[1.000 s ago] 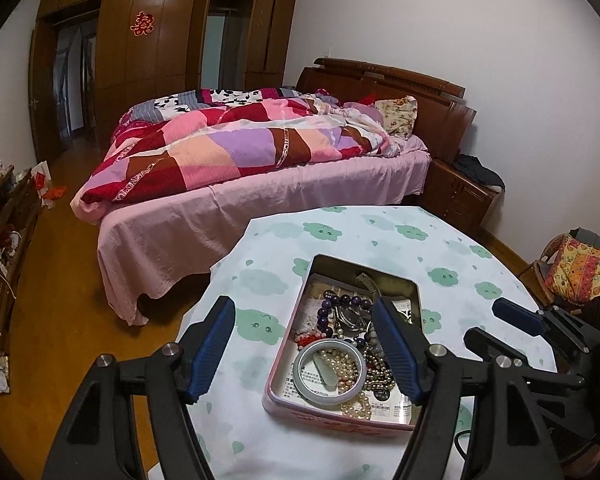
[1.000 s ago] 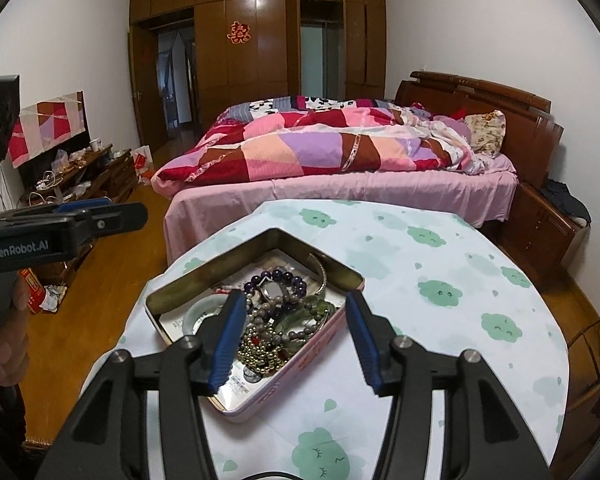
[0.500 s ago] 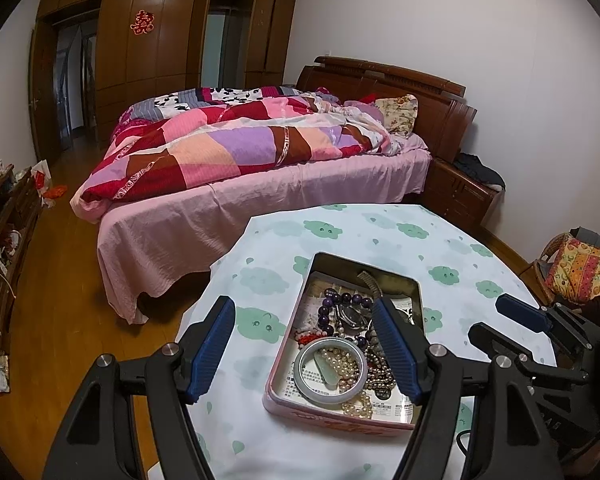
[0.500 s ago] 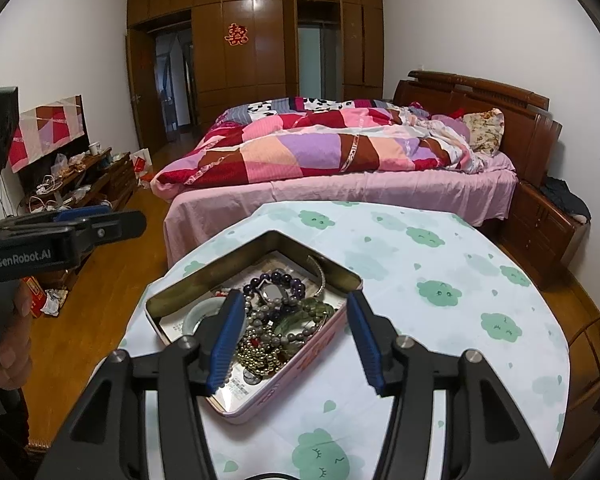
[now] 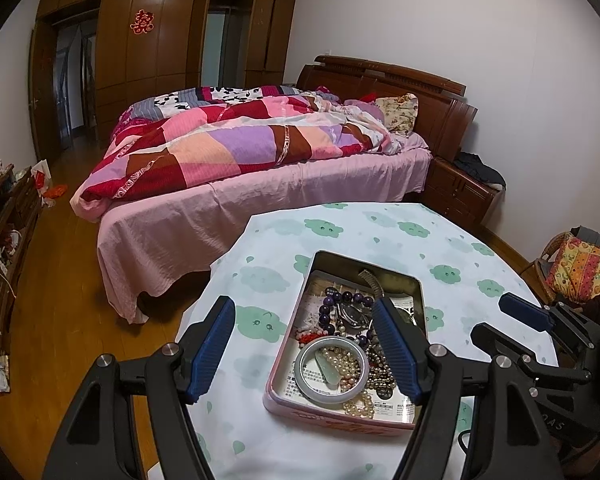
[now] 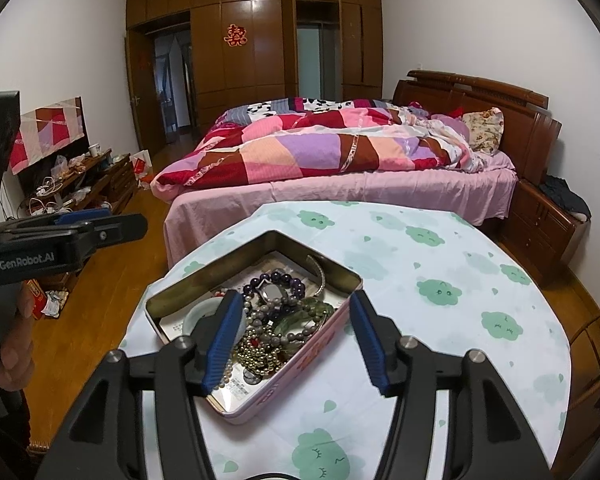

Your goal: Organize jewelry

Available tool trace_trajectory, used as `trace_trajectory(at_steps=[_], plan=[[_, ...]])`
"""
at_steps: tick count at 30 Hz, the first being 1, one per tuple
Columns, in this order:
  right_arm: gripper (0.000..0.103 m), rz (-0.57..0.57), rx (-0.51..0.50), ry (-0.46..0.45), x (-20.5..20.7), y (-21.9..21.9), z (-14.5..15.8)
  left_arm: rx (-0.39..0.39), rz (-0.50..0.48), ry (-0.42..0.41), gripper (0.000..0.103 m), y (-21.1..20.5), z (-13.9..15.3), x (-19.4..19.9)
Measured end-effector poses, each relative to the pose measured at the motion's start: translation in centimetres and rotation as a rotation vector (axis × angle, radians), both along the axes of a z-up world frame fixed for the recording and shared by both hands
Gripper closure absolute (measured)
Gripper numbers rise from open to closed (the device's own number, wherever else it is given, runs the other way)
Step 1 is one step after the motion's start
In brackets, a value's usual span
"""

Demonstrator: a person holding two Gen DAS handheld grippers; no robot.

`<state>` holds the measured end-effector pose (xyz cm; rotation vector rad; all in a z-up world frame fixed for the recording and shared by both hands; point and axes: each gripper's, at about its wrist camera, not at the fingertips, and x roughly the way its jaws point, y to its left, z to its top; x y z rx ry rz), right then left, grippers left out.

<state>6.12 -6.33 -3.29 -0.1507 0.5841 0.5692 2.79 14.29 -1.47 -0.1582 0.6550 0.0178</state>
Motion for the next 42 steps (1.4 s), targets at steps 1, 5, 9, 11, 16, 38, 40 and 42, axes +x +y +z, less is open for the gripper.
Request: trace_trajectory(at_steps=[1,5,9,11,16,38,40,42], plan=[[0.043,0.0,0.001,0.0,0.01,0.0,0.01,0.0,-0.001,0.001,0.032,0.02,-0.09,0.02],[0.043,0.0,-0.001,0.001,-0.09,0.01,0.02,0.001,-0.003,0.004,0.032,-0.05,-0.35,0.15],[0.042,0.0,0.0,0.001,-0.08,0.0,0.0,0.001,-0.002,0.004,0.032,-0.06,-0.37,0.16],[0.041,0.0,0.0,0.002,-0.08,-0.02,-0.01,0.001,-0.001,0.004,0.032,-0.05,-0.34,0.16],[0.041,0.0,0.0,0.001,-0.09,-0.03,0.02,0.003,-0.002,0.006,0.032,-0.09,-0.45,0.16],[0.04,-0.011,0.012,-0.004,0.01,-0.28,-0.24,0.003,-0.019,0.003,0.031,-0.41,-0.28,-0.01],[0.04,-0.011,0.011,-0.004,0.01,-0.31,-0.24,0.007,-0.018,0.004,0.031,-0.42,-0.34,0.05],[0.039,-0.012,0.011,-0.003,0.01,-0.32,-0.24,0.014,-0.01,0.006,0.03,-0.34,-0.46,0.13]])
